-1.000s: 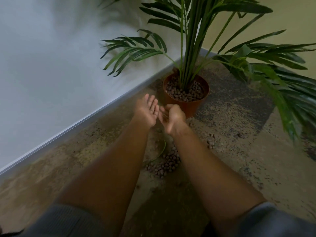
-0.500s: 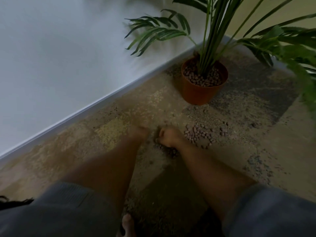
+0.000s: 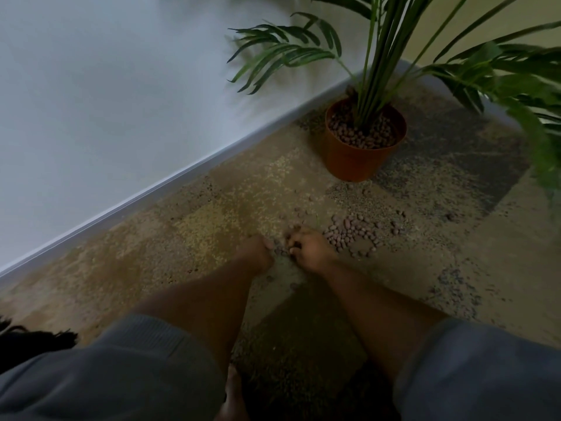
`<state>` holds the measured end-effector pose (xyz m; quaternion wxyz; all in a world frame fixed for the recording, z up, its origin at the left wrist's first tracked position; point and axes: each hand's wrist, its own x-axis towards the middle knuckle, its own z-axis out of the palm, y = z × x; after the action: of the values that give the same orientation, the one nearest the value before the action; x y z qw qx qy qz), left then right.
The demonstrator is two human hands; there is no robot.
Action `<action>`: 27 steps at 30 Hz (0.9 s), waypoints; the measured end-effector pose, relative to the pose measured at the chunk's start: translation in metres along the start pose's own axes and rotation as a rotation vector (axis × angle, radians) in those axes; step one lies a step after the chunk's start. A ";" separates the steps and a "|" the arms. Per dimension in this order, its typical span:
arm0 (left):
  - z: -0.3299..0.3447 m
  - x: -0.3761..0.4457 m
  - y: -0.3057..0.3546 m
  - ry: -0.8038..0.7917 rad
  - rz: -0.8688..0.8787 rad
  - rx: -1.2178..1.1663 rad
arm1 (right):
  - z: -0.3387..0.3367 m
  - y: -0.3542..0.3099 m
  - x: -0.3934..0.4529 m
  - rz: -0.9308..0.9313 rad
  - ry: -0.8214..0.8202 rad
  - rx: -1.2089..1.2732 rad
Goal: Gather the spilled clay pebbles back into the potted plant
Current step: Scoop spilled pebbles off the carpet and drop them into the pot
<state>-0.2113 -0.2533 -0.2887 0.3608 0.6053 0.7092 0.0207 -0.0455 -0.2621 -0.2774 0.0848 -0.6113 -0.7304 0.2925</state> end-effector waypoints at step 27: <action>0.009 -0.022 -0.014 -0.041 0.109 0.130 | 0.031 0.005 0.014 -0.290 0.036 -0.532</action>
<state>-0.2176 -0.2804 -0.2910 0.3337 0.6652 0.6676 -0.0183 -0.0598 -0.2590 -0.3088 -0.0245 -0.5064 -0.8595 0.0651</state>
